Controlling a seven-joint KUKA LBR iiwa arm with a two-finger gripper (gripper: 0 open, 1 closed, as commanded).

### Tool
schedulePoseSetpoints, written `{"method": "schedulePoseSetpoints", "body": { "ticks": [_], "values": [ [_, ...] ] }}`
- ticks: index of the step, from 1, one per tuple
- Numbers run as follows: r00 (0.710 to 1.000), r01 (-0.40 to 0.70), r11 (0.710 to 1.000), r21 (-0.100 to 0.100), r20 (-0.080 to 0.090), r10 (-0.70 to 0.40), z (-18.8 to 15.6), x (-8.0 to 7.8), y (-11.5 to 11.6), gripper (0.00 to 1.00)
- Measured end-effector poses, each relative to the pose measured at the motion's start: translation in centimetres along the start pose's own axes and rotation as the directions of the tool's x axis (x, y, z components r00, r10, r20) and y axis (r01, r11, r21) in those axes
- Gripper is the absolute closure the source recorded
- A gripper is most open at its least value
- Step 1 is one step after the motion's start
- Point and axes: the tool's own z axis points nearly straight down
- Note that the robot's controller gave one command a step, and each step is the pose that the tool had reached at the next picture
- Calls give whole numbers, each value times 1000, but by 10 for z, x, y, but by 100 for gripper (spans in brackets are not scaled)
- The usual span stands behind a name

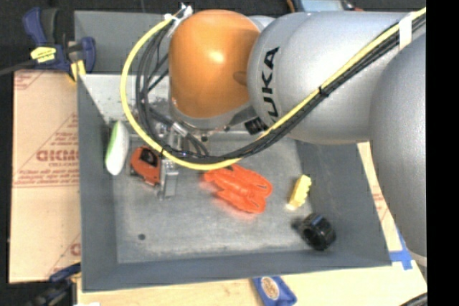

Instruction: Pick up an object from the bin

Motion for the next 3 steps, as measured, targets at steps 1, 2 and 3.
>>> {"method": "schedulePoseSetpoints", "body": {
  "ticks": [1,2,3],
  "values": [
    [1000,-4,1000,-1,7,4,-5,-1,-1,0],
    [999,44,999,-2,14,-44,38,29,-37,0],
    [1000,-5,1000,-1,7,5,77,-4,-49,0]
  ]
}}
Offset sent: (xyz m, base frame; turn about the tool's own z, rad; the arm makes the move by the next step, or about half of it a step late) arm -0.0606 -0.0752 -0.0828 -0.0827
